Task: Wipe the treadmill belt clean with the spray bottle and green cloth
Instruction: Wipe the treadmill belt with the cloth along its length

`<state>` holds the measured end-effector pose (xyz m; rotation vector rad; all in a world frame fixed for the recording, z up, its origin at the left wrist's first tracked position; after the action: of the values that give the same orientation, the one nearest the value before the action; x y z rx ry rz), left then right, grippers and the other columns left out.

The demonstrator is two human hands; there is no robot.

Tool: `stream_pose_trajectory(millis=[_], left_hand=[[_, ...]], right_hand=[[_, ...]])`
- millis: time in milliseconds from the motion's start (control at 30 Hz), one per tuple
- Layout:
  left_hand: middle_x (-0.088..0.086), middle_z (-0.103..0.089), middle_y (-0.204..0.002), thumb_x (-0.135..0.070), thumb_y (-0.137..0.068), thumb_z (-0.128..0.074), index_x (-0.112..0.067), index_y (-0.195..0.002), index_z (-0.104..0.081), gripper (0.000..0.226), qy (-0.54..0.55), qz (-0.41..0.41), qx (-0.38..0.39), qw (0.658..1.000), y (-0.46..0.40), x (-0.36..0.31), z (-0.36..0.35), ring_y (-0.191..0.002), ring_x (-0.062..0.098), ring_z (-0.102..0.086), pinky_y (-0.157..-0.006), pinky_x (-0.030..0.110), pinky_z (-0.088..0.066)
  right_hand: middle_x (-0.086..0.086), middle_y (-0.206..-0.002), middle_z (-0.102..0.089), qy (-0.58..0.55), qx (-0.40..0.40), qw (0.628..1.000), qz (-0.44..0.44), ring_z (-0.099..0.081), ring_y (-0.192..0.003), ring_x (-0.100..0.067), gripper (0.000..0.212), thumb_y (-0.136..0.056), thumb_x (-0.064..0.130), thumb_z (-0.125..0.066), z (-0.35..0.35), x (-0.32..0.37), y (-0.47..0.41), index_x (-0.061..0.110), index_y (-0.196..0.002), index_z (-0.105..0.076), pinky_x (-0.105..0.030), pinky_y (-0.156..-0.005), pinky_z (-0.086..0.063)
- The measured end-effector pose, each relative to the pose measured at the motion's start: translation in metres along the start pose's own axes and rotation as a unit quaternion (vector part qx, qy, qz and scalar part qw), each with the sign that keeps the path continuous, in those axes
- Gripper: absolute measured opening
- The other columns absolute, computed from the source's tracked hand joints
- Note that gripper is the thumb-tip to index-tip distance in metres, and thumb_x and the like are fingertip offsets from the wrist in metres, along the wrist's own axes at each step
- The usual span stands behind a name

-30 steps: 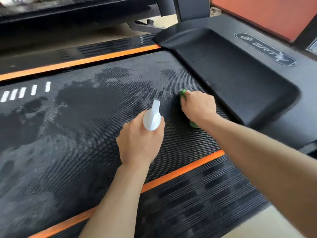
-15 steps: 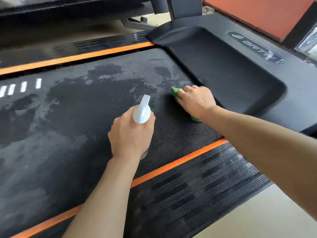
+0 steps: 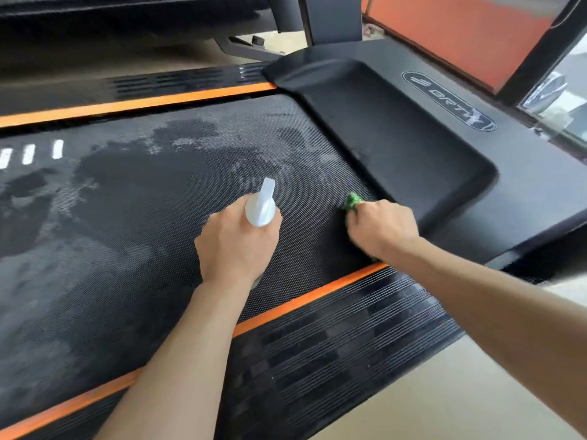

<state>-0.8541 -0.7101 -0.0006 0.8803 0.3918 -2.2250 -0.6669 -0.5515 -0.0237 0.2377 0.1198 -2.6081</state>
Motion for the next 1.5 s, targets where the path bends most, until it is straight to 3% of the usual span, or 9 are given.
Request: stream_pose_trajectory(millis=[167,267,400,533,833,1000,1133,1367,1500], left_hand=[[-0.002,-0.077,-0.086,-0.052,-0.092,-0.054,-0.024,-0.09,-0.064,0.03,0.004,0.003,-0.009,1.0,0.003,0.002,0.003,-0.096,0.039,-0.063,-0.088,0.048,-0.054],[-0.005,-0.077,-0.084,-0.056,-0.084,-0.049,-0.026,-0.088,-0.066,0.035,0.042,0.021,-0.017,0.999,0.004,0.009,0.007,-0.095,0.035,-0.065,-0.09,0.049,-0.055],[-0.005,-0.077,-0.083,-0.057,-0.081,-0.045,-0.024,-0.084,-0.066,0.039,0.066,0.02,-0.011,0.998,0.005,0.01,0.01,-0.093,0.033,-0.066,-0.089,0.05,-0.055],[-0.004,-0.076,-0.083,-0.056,-0.081,-0.046,-0.022,-0.082,-0.067,0.039,0.071,0.019,-0.008,0.997,0.004,0.01,0.01,-0.091,0.034,-0.067,-0.088,0.05,-0.056],[-0.006,-0.078,-0.08,-0.053,-0.082,-0.054,-0.021,-0.083,-0.07,0.036,0.102,0.042,0.017,0.994,0.002,0.013,0.018,-0.095,0.029,-0.066,-0.092,0.047,-0.055],[-0.016,-0.074,-0.064,-0.04,-0.085,-0.066,-0.018,-0.07,-0.073,0.028,0.111,0.066,0.088,0.988,0.004,0.026,0.02,-0.081,0.018,-0.068,-0.09,0.044,-0.057],[-0.024,-0.07,-0.061,-0.041,-0.089,-0.069,-0.016,-0.07,-0.076,0.033,0.099,0.077,0.152,0.98,0.007,0.032,0.015,-0.087,0.014,-0.065,-0.091,0.039,-0.054],[-0.01,-0.079,-0.071,-0.045,-0.091,-0.068,-0.02,-0.087,-0.076,0.027,0.098,0.085,0.201,0.971,0.012,0.039,0.016,-0.098,0.013,-0.063,-0.077,0.032,-0.044],[-0.008,-0.08,-0.074,-0.047,-0.09,-0.07,-0.02,-0.086,-0.076,0.028,0.088,0.095,0.223,0.966,0.018,0.046,0.023,-0.095,0.011,-0.066,-0.081,0.032,-0.047]], right_hand=[[-0.005,-0.093,-0.071,-0.057,-0.041,0.985,0.159,-0.067,-0.089,-0.032,0.038,-0.101,0.041,-0.034,0.01,0.087,0.053,0.019,-0.094,-0.064,-0.038,-0.069,-0.043],[-0.001,-0.093,-0.071,-0.039,-0.028,0.974,0.222,-0.066,-0.093,-0.03,0.038,-0.1,0.045,-0.035,0.009,0.067,0.045,0.021,-0.094,-0.063,-0.038,-0.078,-0.051],[-0.003,-0.091,-0.073,0.081,-0.037,0.991,0.104,-0.069,-0.09,-0.03,0.047,-0.102,0.047,-0.029,0.002,-0.016,0.002,0.02,-0.094,-0.066,-0.038,-0.078,-0.055],[-0.011,-0.096,-0.072,-0.002,0.002,1.0,0.0,-0.068,-0.091,-0.035,0.045,-0.101,0.042,-0.031,-0.007,-0.007,0.003,0.016,-0.093,-0.067,-0.036,-0.074,-0.05],[0.001,-0.071,-0.067,-0.075,-0.075,0.956,0.272,-0.063,-0.075,-0.029,0.045,-0.094,0.045,-0.035,0.01,0.103,0.064,0.018,-0.069,-0.062,-0.037,-0.071,-0.049],[-0.002,-0.078,-0.071,0.07,-0.04,0.984,0.159,-0.067,-0.084,-0.031,0.072,-0.095,0.053,-0.007,0.005,0.003,0.015,0.016,-0.077,-0.067,-0.038,-0.074,-0.053],[-0.009,-0.086,-0.071,0.001,-0.006,0.998,0.06,-0.067,-0.086,-0.034,0.058,-0.099,0.052,-0.022,-0.007,0.008,0.015,0.016,-0.084,-0.066,-0.036,-0.073,-0.054],[0.001,-0.069,-0.067,-0.095,-0.084,0.953,0.274,-0.062,-0.074,-0.028,0.052,-0.091,0.045,-0.028,0.016,0.139,0.08,0.018,-0.064,-0.064,-0.037,-0.072,-0.047],[0.004,-0.078,-0.069,0.013,-0.049,0.967,0.251,-0.066,-0.083,-0.026,0.062,-0.095,0.053,-0.013,0.005,0.06,0.041,0.022,-0.077,-0.064,-0.036,-0.076,-0.051]])
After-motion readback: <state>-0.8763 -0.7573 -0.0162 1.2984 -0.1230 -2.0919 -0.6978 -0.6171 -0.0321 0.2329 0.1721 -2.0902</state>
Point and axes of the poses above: each hand's wrist, its own y-axis away from the middle knuckle, its own z-axis out of the back of the hand, x = y × z, the point moved 8 cm from there along -y, towards the middle knuckle
